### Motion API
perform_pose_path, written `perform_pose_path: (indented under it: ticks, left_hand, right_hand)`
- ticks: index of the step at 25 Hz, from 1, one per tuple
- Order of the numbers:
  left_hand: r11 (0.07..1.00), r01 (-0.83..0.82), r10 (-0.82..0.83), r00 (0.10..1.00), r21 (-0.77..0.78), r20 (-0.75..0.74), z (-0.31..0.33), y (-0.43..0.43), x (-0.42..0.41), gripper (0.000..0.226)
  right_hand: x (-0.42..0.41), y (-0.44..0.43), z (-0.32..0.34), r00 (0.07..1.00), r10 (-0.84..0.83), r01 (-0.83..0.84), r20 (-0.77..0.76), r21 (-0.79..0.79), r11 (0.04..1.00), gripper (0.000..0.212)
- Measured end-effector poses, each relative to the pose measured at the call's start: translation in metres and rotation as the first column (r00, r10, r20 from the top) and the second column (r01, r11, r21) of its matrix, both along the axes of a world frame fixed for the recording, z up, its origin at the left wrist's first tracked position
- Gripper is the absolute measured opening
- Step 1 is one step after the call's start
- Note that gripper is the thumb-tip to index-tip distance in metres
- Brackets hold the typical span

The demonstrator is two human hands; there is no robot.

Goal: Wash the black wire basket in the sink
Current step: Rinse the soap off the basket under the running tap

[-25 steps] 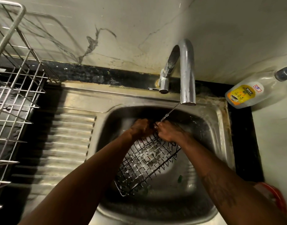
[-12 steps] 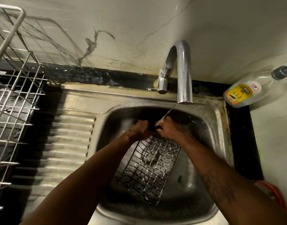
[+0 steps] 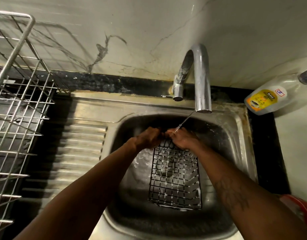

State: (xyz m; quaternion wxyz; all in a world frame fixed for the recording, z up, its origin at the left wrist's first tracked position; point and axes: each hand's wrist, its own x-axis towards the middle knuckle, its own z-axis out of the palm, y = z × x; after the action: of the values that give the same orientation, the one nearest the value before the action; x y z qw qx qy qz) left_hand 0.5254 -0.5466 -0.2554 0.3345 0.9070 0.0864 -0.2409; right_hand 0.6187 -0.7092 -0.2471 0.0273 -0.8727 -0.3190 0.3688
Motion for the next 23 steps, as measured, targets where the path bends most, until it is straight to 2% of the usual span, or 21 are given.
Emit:
perform_pose_path:
  ticks: [2,4,6,9,11,13,15,17,18,19,21,23]
  left_hand:
    - [0.999,-0.046,0.046,0.999,-0.001,0.003,0.005,-0.004,0.003,0.030]
    - [1.000,-0.017,0.017,1.000,-0.019,0.018,0.011,-0.006,0.006,0.035]
    - [0.998,-0.069,0.068,0.997,-0.015,-0.042,0.008,-0.003,0.005,0.030]
    - [0.984,-0.178,0.176,0.980,-0.019,-0.090,0.005,-0.002,-0.005,0.030]
    - [0.981,-0.194,0.194,0.977,0.007,-0.093,0.005,-0.006,-0.007,0.032]
    - [0.979,-0.204,0.206,0.973,0.028,-0.104,0.009,-0.006,-0.004,0.030]
    - [0.975,-0.224,0.223,0.967,0.005,-0.126,0.010,-0.003,-0.003,0.023]
    - [0.970,-0.242,0.238,0.959,-0.013,-0.153,0.010,0.001,-0.007,0.019]
    - [0.960,-0.278,0.268,0.949,-0.039,-0.167,0.009,0.002,-0.011,0.019]
    - [0.947,-0.315,0.301,0.938,-0.057,-0.174,0.007,0.003,-0.017,0.021]
    - [0.925,-0.375,0.359,0.914,-0.060,-0.189,0.004,0.007,-0.023,0.025]
    - [0.896,-0.433,0.394,0.878,-0.100,-0.272,0.006,0.007,-0.025,0.028]
  right_hand:
    - [-0.005,0.003,-0.001,0.999,-0.025,0.023,0.040,0.032,0.999,0.034]
    - [-0.016,0.003,-0.002,0.992,0.012,-0.022,0.126,0.077,0.997,0.049]
    - [-0.020,-0.003,-0.005,0.992,0.050,-0.064,0.119,0.116,0.991,0.056]
    - [-0.011,-0.016,-0.010,0.998,0.030,-0.031,0.053,0.027,0.999,0.038]
    - [-0.013,-0.015,-0.010,0.994,0.030,-0.023,0.103,-0.067,0.997,0.034]
    - [-0.024,0.001,-0.010,0.974,0.085,-0.069,0.212,-0.081,0.994,0.039]
    - [-0.036,0.019,-0.012,0.973,0.058,-0.084,0.221,0.111,0.990,0.040]
    - [-0.040,0.024,-0.012,0.998,-0.035,0.018,0.051,0.309,0.951,0.034]
    - [-0.036,0.023,-0.012,0.994,-0.106,0.112,-0.035,0.328,0.938,0.032]
    - [-0.031,0.020,-0.012,0.987,-0.147,0.158,-0.059,0.307,0.939,0.030]
    - [-0.018,0.015,-0.007,0.988,-0.151,0.146,0.035,0.113,0.983,0.026]
    - [-0.005,0.009,-0.004,0.974,-0.191,0.199,0.120,-0.059,0.978,0.025]
